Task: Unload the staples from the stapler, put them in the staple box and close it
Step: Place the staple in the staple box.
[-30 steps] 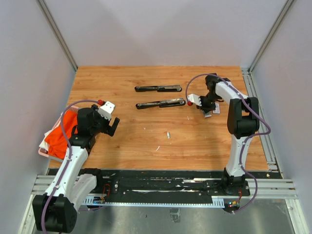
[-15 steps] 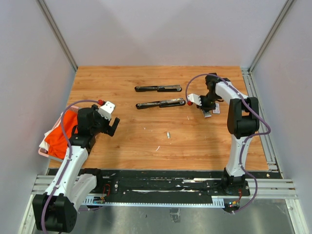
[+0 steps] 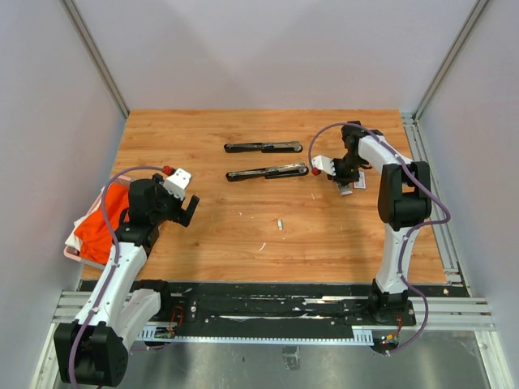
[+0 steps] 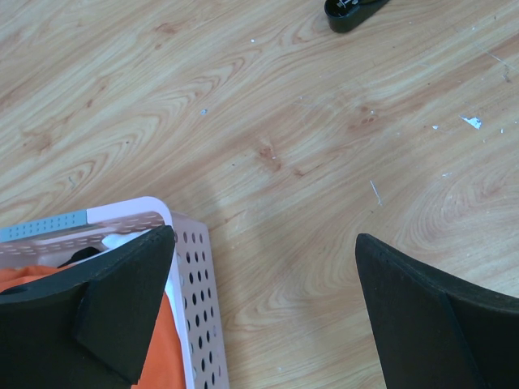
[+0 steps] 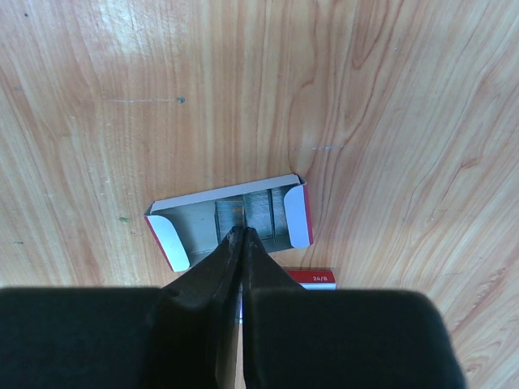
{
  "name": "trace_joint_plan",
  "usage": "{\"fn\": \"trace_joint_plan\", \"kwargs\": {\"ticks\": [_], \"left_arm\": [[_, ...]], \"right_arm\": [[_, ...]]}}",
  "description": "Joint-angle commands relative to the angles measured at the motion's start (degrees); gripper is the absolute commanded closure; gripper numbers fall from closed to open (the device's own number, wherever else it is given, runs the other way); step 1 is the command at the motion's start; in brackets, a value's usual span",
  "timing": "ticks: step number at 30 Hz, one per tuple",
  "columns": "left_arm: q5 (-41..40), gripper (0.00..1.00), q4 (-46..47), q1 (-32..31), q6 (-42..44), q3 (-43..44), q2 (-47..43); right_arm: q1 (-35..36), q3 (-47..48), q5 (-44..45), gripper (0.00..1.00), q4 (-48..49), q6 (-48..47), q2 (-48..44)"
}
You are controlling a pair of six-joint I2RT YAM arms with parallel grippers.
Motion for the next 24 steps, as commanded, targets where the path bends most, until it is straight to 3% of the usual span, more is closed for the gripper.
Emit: {"fn": "trace_joint_plan", "kwargs": {"ticks": [1,19,22,24], "left_arm": [[0.44,0.02,1.52,0.37,0.36,-0.33,-0.08],[0.38,0.02,1.65,0.37,0.39,-0.39,0.04],[0.44,0.02,1.61,0.36,0.30,-0.35,-0.03],[0.37,0.02,1.61,0.37,0.34,-0.39,-0.04]], "right_arm": [[-0.40,-0.91,0.23,0.96,-1.00,-0.18,-0.07],[0.40,0.49,-2.49,0.85,-1.37,0.91,-5.31],[0.36,0.32,-2.53,0.77,-1.42,0.79,-6.05],[0.40,-0.01,-2.58,0.64,-1.37,0.85,-8.38]]}}
